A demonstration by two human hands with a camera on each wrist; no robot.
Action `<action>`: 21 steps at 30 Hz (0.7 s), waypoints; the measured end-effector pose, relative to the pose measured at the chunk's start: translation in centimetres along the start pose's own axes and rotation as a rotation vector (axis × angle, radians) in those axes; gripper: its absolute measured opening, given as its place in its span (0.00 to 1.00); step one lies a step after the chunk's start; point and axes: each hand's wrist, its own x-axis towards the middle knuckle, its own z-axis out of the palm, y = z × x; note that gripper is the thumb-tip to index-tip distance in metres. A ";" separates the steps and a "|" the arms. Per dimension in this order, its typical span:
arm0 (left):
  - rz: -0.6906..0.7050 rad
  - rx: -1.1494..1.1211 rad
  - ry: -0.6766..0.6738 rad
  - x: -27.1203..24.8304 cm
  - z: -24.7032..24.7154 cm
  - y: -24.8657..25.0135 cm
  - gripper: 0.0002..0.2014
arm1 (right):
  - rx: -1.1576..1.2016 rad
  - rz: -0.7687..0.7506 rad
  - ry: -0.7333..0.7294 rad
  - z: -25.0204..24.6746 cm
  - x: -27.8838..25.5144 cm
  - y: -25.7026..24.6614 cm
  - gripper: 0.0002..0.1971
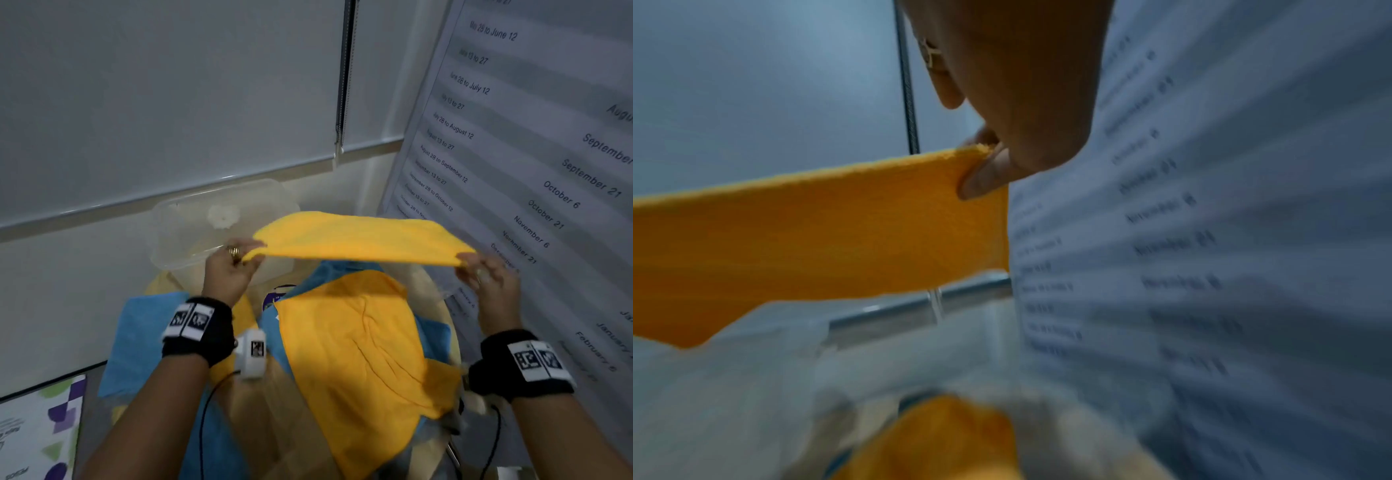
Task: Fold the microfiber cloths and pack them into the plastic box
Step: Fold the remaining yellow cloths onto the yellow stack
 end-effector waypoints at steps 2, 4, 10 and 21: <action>-0.187 0.001 -0.056 -3.6 0.4 -3.0 0.03 | 0.015 0.167 0.039 -1.1 -3.2 2.6 0.12; -0.306 0.161 -0.152 -6.6 1.2 -6.8 0.13 | -0.141 0.328 0.065 -2.2 -5.9 6.2 0.07; -0.479 0.584 -0.398 -11.3 3.5 -11.6 0.09 | -0.483 0.725 -0.017 -4.2 -10.6 15.1 0.07; -0.684 0.347 -0.568 -9.9 2.4 -11.9 0.20 | -0.314 0.905 -0.148 -4.9 -9.1 13.6 0.18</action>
